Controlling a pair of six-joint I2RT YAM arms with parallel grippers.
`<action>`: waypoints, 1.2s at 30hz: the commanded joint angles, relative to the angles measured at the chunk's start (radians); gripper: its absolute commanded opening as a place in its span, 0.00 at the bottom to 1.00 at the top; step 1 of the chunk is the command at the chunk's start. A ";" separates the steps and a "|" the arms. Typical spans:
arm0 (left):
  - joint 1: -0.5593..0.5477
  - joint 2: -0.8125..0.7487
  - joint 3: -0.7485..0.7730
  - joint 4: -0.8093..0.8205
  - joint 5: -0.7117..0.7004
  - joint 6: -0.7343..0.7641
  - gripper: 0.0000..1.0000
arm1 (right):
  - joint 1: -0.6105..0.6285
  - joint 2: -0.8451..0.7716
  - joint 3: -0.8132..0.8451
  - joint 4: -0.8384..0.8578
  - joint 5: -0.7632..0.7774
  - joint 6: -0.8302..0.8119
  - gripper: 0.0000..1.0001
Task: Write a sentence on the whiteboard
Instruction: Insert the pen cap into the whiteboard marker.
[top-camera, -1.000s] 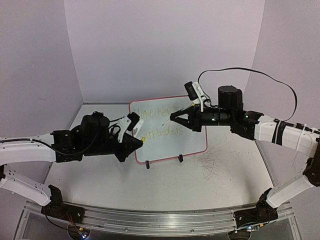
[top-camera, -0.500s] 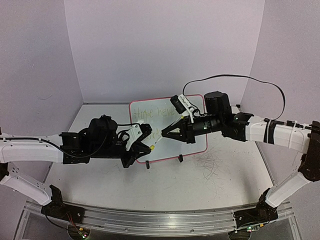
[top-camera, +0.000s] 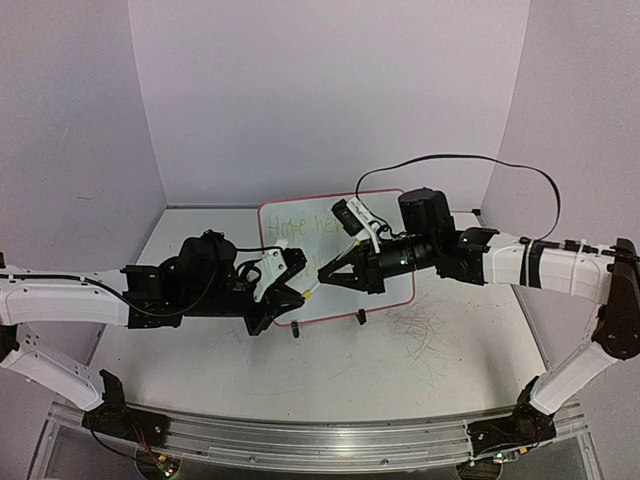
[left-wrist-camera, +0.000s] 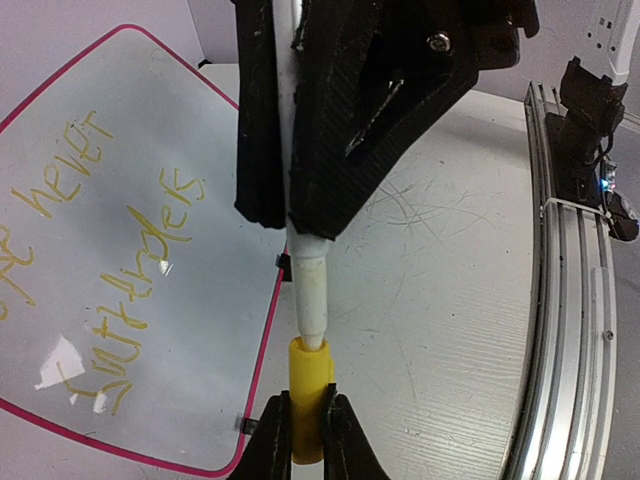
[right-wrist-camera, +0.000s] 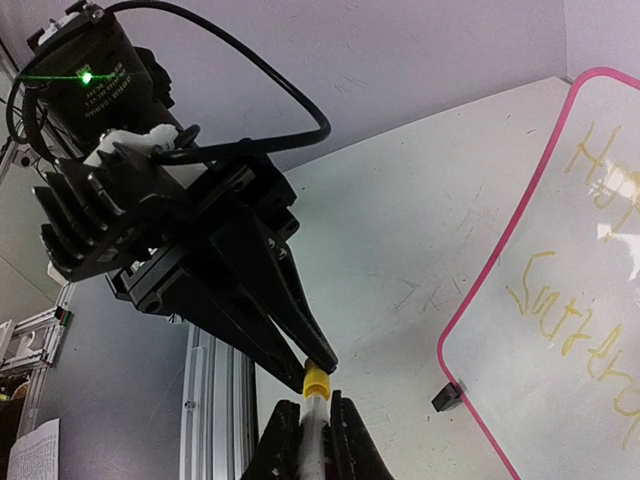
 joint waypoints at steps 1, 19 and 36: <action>-0.003 -0.010 0.020 0.050 0.001 0.004 0.00 | 0.006 0.009 0.041 0.012 -0.007 -0.014 0.00; -0.065 -0.005 0.104 0.158 -0.347 0.040 0.00 | 0.101 0.170 0.089 0.035 0.028 0.145 0.00; -0.203 -0.016 0.062 0.176 -0.679 0.037 0.00 | 0.105 0.156 0.035 0.104 0.208 0.453 0.11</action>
